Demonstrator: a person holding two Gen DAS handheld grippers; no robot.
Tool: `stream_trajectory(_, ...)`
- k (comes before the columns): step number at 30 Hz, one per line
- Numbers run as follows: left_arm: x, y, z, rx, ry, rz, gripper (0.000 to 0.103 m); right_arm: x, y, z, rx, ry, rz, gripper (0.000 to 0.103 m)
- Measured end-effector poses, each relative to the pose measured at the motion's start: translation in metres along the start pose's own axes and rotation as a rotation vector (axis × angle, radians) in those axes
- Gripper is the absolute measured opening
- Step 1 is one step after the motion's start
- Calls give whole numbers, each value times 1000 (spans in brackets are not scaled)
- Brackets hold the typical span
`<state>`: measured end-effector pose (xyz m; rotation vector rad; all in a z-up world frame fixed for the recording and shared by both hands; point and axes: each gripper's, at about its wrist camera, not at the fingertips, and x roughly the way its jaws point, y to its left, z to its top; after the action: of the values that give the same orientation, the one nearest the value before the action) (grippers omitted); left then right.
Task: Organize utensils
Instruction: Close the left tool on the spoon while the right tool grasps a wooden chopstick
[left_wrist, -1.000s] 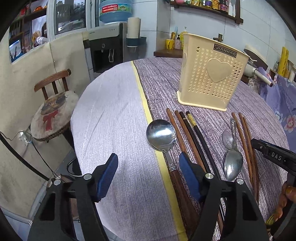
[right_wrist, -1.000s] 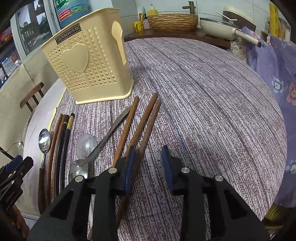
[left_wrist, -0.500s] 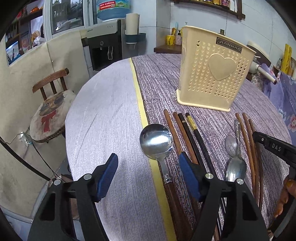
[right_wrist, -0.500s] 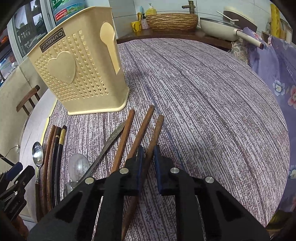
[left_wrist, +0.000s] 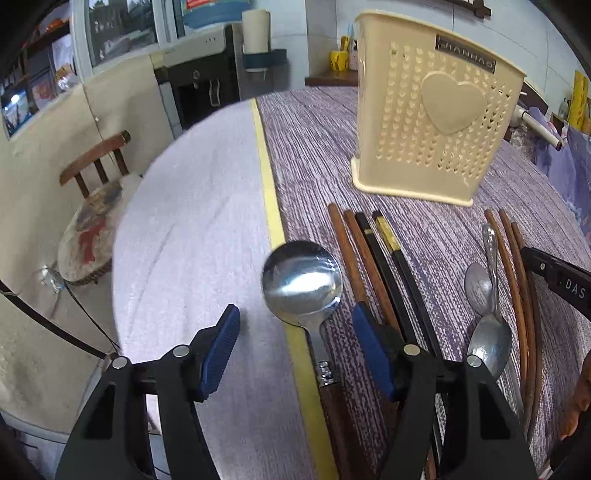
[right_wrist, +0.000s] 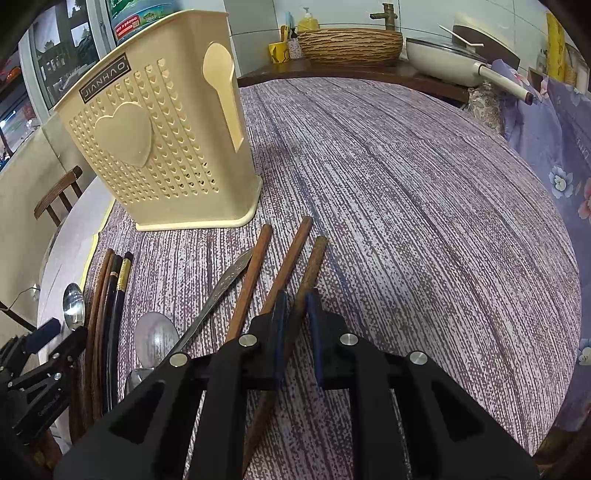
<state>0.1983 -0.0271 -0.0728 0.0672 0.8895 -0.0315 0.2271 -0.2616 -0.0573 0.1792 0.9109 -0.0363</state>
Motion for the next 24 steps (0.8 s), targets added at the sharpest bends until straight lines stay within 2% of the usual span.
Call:
stream_trajectory(13, 9, -4, 11, 12, 8, -8, 59, 6, 5, 6, -5, -2, -5, 13)
stream_trajectory(20, 12, -5, 18, 15, 3, -11, 47, 9, 6, 10, -7, -11, -8, 12)
stream_trajectory(24, 12, -5, 18, 10, 6, -14, 47, 9, 3, 10, 4, -12, 8, 12)
